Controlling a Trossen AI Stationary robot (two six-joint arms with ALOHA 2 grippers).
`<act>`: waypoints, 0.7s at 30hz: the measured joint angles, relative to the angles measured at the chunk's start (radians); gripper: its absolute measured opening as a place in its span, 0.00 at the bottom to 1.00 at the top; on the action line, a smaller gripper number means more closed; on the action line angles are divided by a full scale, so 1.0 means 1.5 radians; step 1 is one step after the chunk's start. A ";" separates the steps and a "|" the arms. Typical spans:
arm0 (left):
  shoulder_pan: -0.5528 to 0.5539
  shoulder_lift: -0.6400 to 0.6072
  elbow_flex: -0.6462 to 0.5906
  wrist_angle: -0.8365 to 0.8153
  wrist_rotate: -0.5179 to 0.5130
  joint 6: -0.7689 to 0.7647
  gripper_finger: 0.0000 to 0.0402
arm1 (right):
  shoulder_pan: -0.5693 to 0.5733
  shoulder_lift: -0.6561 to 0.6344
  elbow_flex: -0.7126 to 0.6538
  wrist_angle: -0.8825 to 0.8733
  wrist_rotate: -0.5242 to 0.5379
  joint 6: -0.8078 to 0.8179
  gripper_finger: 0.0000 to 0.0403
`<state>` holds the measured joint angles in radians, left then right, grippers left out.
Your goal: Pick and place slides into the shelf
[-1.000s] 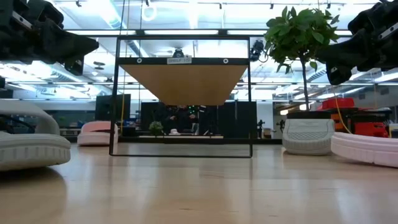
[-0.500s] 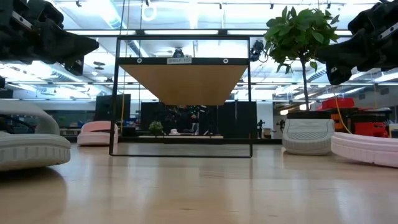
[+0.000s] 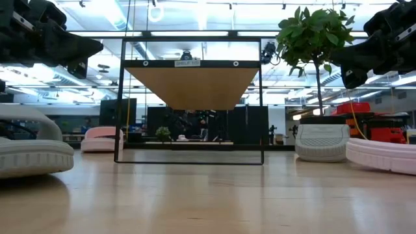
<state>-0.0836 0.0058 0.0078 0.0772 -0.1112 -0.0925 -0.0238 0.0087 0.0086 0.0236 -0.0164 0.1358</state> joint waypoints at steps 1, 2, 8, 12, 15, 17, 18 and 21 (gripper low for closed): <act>0.000 0.000 0.000 0.000 0.000 0.000 0.06 | 0.000 0.000 0.000 0.000 0.000 0.000 0.03; 0.000 0.000 0.000 0.000 0.000 0.000 0.06 | 0.000 0.000 0.000 0.000 0.000 0.000 0.03; 0.000 0.000 0.000 0.000 0.000 0.000 0.09 | 0.000 0.000 0.000 0.000 0.000 0.000 0.03; 0.000 0.000 0.000 0.000 0.000 0.000 0.09 | 0.000 0.000 0.000 0.000 0.000 0.000 0.03; 0.000 0.000 0.000 0.000 0.000 0.000 0.08 | 0.000 0.000 0.000 0.000 0.000 0.000 0.03; 0.000 0.000 0.000 0.000 0.000 0.000 0.07 | 0.000 0.000 0.000 0.000 0.000 0.000 0.03; 0.000 0.000 0.000 0.000 0.000 0.000 0.07 | 0.000 0.000 0.000 0.000 0.000 0.000 0.03; 0.000 0.000 0.000 0.000 0.000 0.000 0.06 | 0.000 0.000 0.000 0.000 0.000 0.000 0.03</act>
<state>-0.0836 0.0058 0.0078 0.0774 -0.1112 -0.0925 -0.0237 0.0086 0.0087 0.0235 -0.0162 0.1358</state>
